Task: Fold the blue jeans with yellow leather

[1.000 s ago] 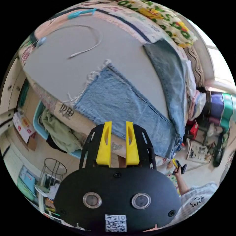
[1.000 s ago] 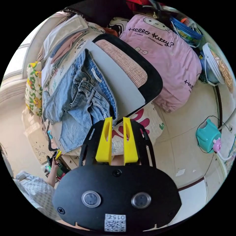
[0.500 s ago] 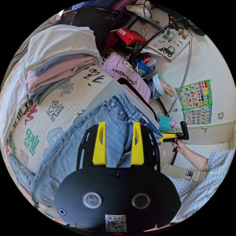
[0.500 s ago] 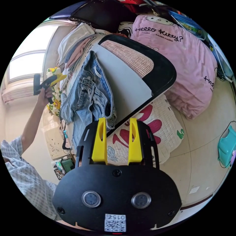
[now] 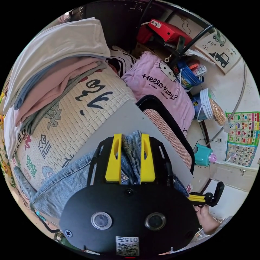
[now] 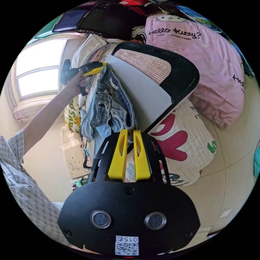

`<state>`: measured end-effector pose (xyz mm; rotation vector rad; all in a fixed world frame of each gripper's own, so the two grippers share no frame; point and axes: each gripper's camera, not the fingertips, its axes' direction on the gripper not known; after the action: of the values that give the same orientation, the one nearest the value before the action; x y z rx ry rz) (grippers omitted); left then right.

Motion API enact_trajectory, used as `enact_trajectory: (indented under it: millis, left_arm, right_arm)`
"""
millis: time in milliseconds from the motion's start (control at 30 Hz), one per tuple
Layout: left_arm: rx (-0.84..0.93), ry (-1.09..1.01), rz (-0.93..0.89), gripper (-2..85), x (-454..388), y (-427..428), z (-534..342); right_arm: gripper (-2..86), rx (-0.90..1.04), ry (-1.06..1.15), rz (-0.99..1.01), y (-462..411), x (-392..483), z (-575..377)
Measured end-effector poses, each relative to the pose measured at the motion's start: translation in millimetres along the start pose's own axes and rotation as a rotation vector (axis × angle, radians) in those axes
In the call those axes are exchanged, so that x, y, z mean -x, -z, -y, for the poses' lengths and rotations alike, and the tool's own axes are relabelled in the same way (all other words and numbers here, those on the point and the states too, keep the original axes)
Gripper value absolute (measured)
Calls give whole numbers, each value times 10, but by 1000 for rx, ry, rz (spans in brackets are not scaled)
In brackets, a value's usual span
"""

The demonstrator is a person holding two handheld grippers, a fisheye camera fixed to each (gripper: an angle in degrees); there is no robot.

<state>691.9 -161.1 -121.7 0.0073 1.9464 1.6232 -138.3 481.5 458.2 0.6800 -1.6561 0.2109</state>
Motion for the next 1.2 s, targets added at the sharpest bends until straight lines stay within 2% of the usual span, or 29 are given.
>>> enact_trajectory:
  millis: [67, 200, 333, 433, 500, 667, 767, 933, 1067, 1200]
  left_arm:
    - [-63, 8, -31, 14, -58, 208, 10]
    - [-199, -65, 60, -5, -265, 675, 130]
    - [-219, 42, -210, -1, -186, 908, 369]
    - [-175, 75, -231, 35, -219, 977, 280]
    - [-161, 88, -289, 74, -140, 1023, 128]
    - [-9, 20, -142, 116, -32, 943, -227]
    - [-42, 16, -151, 121, -58, 950, -269]
    - [-17, -67, 35, 89, -276, 894, -338]
    - [12, -6, -5, 60, -150, 878, -355]
    - [-21, -34, 65, 46, -192, 820, -382]
  right_arm:
    - [37, -22, -2, 11, 29, 11, -3]
    - [29, -69, 19, 7, 109, 87, 67]
    - [31, -69, 1, -7, 67, 84, 129]
    - [42, -68, -39, 49, 23, 40, 133]
    - [74, -134, -61, 76, 46, 22, 83]
    - [99, -96, -47, 110, -103, 108, 57]
    - [82, -37, -16, 49, -320, 285, 75]
    - [50, -39, -40, -56, -566, 499, 58]
    - [46, -85, -76, -54, -724, 630, -41]
    - [42, -162, -52, -126, -830, 846, -99]
